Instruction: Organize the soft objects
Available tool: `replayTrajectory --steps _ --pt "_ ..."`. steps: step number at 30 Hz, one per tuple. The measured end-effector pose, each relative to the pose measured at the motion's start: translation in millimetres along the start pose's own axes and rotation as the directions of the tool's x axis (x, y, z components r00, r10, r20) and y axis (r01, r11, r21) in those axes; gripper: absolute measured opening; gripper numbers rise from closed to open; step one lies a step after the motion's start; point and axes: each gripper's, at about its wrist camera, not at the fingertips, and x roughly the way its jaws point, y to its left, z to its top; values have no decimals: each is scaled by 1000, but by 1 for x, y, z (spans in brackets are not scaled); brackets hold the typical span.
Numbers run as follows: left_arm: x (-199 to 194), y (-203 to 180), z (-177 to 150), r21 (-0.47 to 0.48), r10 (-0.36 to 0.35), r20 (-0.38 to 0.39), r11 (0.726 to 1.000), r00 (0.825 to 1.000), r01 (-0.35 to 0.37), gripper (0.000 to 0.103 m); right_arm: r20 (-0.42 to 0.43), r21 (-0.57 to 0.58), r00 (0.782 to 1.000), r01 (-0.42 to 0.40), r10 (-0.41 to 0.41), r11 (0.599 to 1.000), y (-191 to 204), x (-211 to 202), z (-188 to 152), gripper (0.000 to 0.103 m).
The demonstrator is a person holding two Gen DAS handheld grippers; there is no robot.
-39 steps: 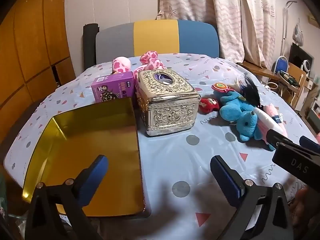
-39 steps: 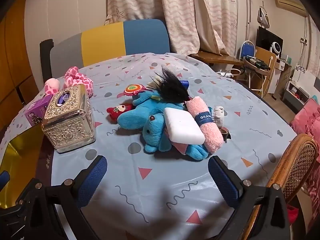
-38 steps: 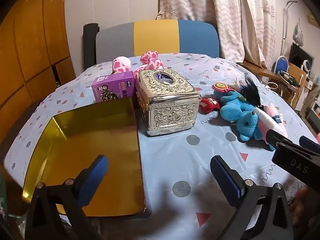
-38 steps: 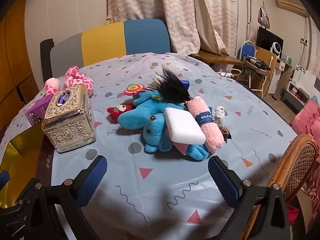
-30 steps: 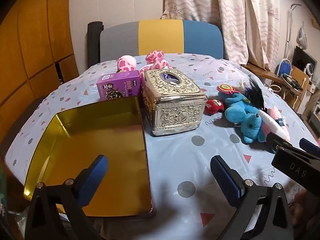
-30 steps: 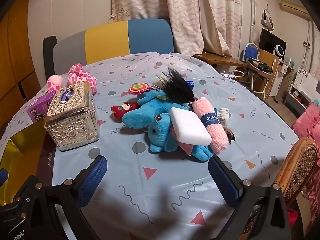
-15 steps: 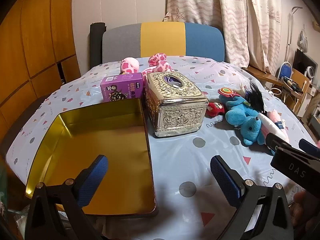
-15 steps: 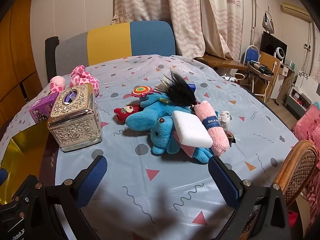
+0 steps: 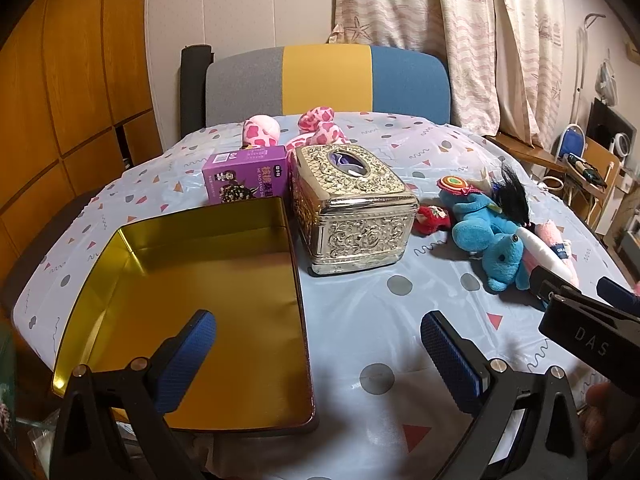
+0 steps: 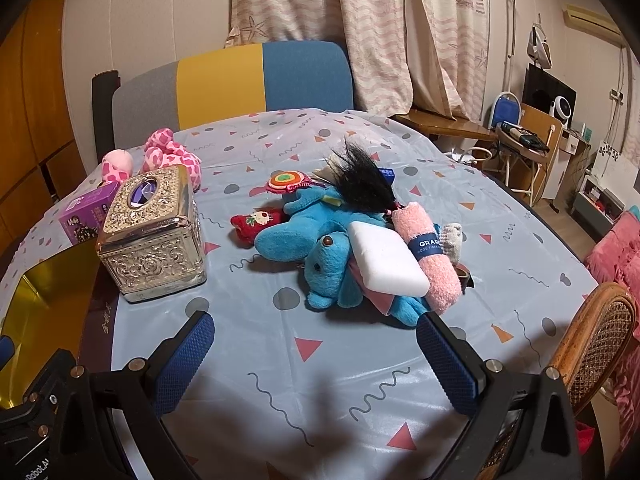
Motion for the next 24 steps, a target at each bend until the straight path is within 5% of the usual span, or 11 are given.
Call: replayTrajectory --steps 24 --pt "0 2 0 -3 1 -2 1000 1000 -1 103 3 -1 1000 -1 1 1000 1 0 0 103"
